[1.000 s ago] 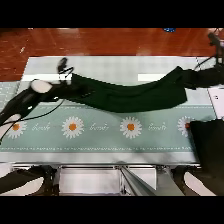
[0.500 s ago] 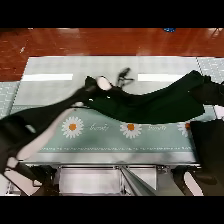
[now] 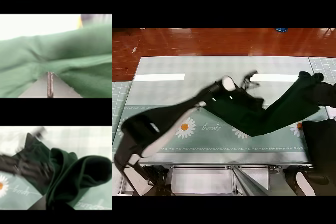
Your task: Fold the shirts.
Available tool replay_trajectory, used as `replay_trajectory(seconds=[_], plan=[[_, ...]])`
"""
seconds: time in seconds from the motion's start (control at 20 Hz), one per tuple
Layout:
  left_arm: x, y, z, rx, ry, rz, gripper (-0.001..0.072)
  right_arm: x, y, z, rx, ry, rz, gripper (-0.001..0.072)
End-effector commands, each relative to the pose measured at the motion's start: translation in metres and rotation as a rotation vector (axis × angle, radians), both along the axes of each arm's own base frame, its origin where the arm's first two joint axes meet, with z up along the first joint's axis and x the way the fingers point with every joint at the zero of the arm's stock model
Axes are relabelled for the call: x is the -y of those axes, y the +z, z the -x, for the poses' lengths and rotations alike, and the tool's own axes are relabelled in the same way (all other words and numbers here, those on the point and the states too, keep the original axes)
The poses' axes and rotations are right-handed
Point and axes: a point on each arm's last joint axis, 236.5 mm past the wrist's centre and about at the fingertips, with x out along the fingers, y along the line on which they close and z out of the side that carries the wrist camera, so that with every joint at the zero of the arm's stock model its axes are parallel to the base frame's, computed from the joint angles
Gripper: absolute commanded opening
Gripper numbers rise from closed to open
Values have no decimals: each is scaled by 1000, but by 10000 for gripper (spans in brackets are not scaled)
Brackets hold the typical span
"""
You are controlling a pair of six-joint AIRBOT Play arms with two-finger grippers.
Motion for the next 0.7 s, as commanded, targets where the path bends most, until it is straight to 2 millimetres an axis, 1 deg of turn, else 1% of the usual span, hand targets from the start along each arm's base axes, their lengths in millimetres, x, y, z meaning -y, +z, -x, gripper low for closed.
replay_trajectory(seconds=[0.0,0.05,0.15,0.2,0.25,0.3,0.35,0.4,0.45,0.5,0.55,0.65], plan=[[-90,36,-56,81,76,-66,17,-35,-3,-16,-6,80,-79,28],[-124,49,-69,124,126,-93,17,-53,-8,-24,-13,124,-105,28],[-200,73,-83,217,258,-155,17,-95,-25,-41,-50,208,-151,28],[-239,83,-82,250,334,-179,17,-116,-37,-53,-67,240,-165,28],[-275,91,-76,266,414,-185,17,-135,-46,-66,-78,260,-175,28],[-304,95,-66,276,484,-189,17,-155,-57,-82,-89,279,-182,28],[-328,98,-54,284,545,-192,17,-173,-66,-97,-103,288,-198,28],[-349,97,-39,288,591,-198,18,-192,-77,-112,-124,302,-219,28],[-363,96,-21,293,624,-203,18,-208,-87,-125,-147,312,-237,28],[-372,93,-6,296,648,-205,18,-223,-98,-136,-169,325,-248,28],[-378,90,9,305,668,-204,18,-238,-111,-147,-194,335,-261,28],[-380,86,31,311,698,-188,18,-260,-133,-160,-252,339,-313,28]])
